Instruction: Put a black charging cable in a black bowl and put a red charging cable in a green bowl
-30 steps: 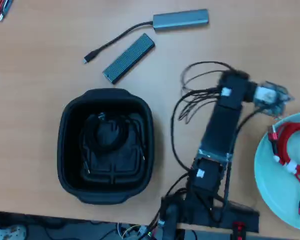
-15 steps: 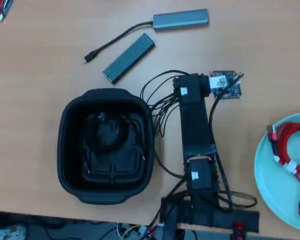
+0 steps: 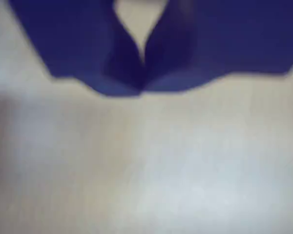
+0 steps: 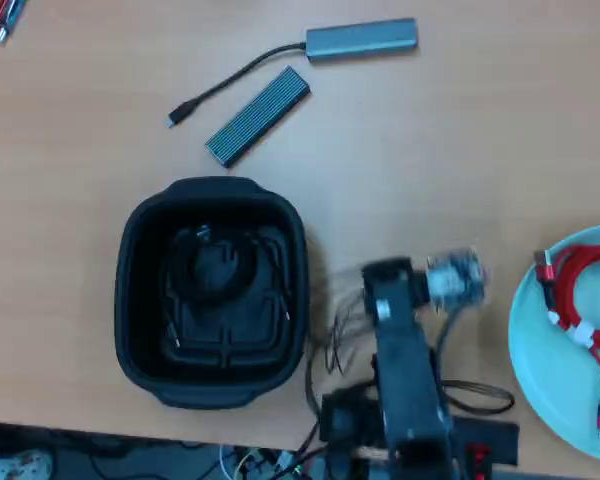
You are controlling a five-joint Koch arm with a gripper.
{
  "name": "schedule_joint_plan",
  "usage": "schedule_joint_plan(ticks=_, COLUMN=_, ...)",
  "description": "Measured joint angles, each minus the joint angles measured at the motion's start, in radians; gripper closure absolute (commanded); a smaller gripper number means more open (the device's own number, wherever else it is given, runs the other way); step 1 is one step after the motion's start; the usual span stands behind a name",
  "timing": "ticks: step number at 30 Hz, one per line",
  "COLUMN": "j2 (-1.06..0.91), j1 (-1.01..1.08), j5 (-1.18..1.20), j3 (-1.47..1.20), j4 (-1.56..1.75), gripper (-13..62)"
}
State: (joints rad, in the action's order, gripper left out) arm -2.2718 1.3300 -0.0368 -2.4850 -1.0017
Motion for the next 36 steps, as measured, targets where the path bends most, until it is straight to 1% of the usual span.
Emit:
schedule_joint_plan(ticks=2, j2=-0.009, j1=0.038, j5=-0.002, j3=-0.147, j4=0.150, gripper=57.3)
schedule_joint_plan(ticks=5, j2=-0.009, j1=0.086, j5=0.003, j3=-0.299, j4=0.379, gripper=57.3)
schedule_joint_plan(ticks=9, j2=-0.009, j1=0.126, j5=0.003, j3=-0.408, j4=0.569, gripper=57.3)
schedule_joint_plan(ticks=26, j2=-0.009, j1=0.126, j5=0.003, j3=-0.486, j4=0.637, gripper=57.2)
schedule_joint_plan(ticks=36, j2=-0.009, j1=0.127, j5=0.003, j3=-0.486, j4=0.640, gripper=57.2)
